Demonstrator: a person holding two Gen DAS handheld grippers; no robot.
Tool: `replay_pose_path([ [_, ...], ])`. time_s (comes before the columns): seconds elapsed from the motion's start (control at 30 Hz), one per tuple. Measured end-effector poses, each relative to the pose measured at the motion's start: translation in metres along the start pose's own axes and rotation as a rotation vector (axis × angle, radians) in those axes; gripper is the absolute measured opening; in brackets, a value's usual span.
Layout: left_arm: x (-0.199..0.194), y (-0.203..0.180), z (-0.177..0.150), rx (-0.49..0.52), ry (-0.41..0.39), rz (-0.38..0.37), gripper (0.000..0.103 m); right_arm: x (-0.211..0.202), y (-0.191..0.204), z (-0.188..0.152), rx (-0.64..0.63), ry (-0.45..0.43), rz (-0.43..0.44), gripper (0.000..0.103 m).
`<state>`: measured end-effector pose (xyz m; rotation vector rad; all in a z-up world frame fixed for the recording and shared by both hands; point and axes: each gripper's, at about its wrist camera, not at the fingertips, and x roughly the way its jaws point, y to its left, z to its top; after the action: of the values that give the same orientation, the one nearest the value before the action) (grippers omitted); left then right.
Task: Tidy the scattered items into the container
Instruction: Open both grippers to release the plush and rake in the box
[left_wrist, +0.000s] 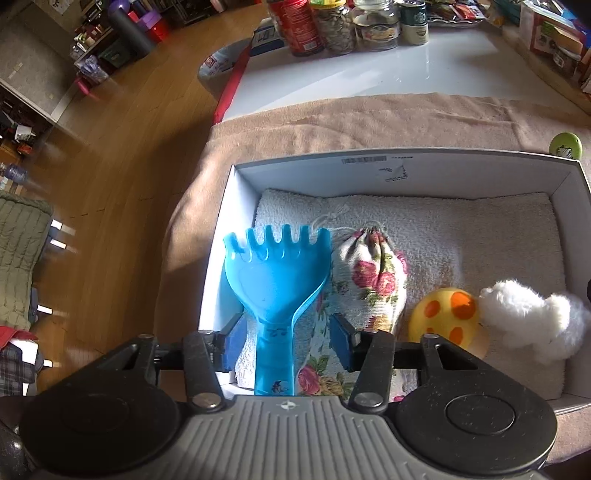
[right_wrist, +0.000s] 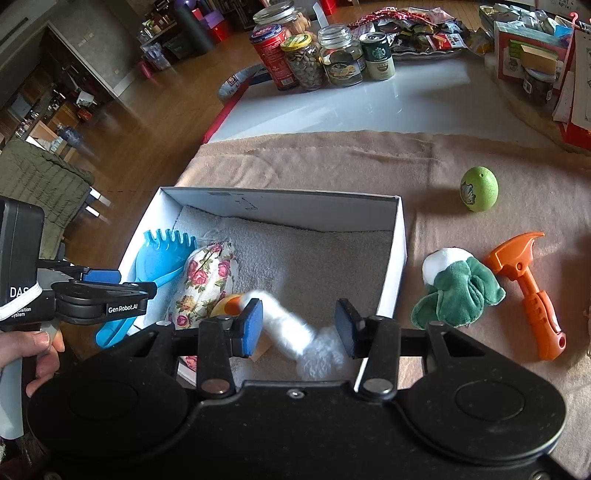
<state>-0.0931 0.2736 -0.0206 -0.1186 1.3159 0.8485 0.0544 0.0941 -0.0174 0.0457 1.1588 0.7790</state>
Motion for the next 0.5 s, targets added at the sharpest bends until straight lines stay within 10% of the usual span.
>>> replay_pose_path([
  [0.5, -0.017, 0.008, -0.022, -0.011, 0.036, 0.044, 0.068, -0.019, -0.005, -0.010, -0.002, -0.024, 0.016, 0.047],
])
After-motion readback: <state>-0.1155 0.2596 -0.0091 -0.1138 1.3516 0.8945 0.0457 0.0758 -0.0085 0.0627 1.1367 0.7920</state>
